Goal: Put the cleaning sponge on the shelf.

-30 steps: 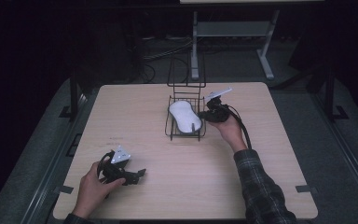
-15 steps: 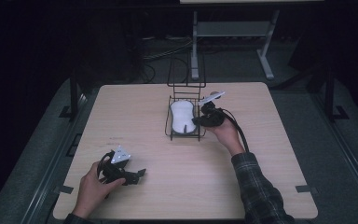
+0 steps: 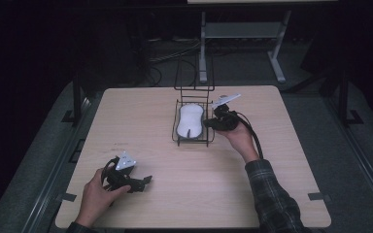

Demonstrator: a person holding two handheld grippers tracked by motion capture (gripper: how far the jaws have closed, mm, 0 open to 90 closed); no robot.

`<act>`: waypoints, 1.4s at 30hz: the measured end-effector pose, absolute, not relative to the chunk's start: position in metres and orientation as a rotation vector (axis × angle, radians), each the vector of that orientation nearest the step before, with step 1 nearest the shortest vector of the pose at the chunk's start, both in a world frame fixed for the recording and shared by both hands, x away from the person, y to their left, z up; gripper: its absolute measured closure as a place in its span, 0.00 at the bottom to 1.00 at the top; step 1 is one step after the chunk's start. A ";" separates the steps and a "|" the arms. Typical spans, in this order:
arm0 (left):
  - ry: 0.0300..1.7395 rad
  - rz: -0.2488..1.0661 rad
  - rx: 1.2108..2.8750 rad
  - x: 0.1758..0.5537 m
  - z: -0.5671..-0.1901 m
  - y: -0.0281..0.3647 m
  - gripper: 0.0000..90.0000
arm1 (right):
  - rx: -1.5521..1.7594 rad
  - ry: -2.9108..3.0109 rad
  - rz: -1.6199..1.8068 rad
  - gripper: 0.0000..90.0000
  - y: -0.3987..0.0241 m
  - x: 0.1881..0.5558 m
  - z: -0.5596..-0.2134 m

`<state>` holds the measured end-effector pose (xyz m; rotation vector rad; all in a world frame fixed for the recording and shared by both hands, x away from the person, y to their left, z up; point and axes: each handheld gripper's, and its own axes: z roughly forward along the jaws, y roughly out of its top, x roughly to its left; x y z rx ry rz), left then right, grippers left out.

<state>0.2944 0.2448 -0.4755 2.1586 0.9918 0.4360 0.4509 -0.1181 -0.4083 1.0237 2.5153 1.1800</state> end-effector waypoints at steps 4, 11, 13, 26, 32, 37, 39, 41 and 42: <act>0.993 0.435 2.156 0.294 -0.476 0.245 0.14 | 1.040 2.478 1.179 0.81 -0.130 0.446 -0.404; 0.993 0.434 2.156 0.294 -0.476 0.245 0.14 | 1.108 2.409 1.161 0.45 -0.152 0.430 -0.400; 0.993 0.434 2.155 0.294 -0.476 0.245 0.14 | 1.127 2.392 1.145 0.39 -0.159 0.424 -0.400; 0.994 0.434 2.154 0.294 -0.476 0.245 0.14 | 1.188 2.331 1.145 0.20 -0.195 0.382 -0.410; 0.994 0.434 2.154 0.294 -0.476 0.245 0.14 | 1.211 2.322 1.154 0.15 -0.209 0.361 -0.418; 0.992 0.436 2.152 0.294 -0.476 0.245 0.14 | 1.242 2.289 1.121 0.10 -0.224 0.340 -0.426; 0.994 0.436 2.151 0.294 -0.476 0.245 0.14 | 1.259 2.276 1.101 0.09 -0.232 0.332 -0.430; 0.990 0.437 2.157 0.294 -0.476 0.245 0.14 | 1.268 2.267 1.090 0.09 -0.237 0.325 -0.434; 0.992 0.436 2.154 0.294 -0.476 0.245 0.14 | 1.269 2.259 1.088 0.09 -0.240 0.321 -0.436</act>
